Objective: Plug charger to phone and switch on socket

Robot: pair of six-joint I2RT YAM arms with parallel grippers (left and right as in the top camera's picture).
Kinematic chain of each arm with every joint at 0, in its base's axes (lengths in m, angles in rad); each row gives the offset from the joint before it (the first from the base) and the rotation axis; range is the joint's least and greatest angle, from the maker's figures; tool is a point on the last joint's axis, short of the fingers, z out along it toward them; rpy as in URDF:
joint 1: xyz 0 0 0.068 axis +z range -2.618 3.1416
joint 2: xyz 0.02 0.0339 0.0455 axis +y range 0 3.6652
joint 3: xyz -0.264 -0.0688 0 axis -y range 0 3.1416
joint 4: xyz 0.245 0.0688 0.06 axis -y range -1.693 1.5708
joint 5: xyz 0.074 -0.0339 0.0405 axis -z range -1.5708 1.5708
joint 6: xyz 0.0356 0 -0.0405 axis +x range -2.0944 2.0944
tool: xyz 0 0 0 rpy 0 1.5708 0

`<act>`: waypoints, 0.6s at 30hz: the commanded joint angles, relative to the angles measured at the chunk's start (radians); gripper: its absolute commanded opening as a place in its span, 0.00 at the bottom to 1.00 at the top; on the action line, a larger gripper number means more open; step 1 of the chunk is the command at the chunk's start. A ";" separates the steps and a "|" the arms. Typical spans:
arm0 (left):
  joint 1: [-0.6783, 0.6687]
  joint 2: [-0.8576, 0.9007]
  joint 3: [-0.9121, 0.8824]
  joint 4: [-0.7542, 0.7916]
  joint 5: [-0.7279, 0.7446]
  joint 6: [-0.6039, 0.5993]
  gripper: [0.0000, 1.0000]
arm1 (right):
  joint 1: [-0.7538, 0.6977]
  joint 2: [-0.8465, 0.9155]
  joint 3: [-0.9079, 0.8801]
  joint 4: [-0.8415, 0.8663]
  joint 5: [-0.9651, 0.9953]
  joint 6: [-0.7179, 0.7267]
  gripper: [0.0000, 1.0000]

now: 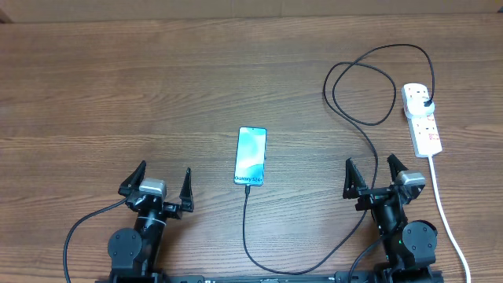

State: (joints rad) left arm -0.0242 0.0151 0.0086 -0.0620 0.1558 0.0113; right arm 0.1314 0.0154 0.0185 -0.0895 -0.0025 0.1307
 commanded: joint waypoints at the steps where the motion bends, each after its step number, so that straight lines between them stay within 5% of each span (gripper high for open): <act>1: 0.003 -0.011 -0.004 -0.003 -0.009 0.019 1.00 | -0.004 -0.013 -0.011 0.005 -0.003 -0.034 1.00; 18: 0.003 -0.011 -0.004 -0.003 -0.009 0.019 1.00 | -0.004 -0.013 -0.011 0.005 -0.003 -0.050 1.00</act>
State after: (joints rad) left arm -0.0242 0.0151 0.0086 -0.0620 0.1558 0.0113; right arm 0.1314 0.0154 0.0185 -0.0898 -0.0029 0.0883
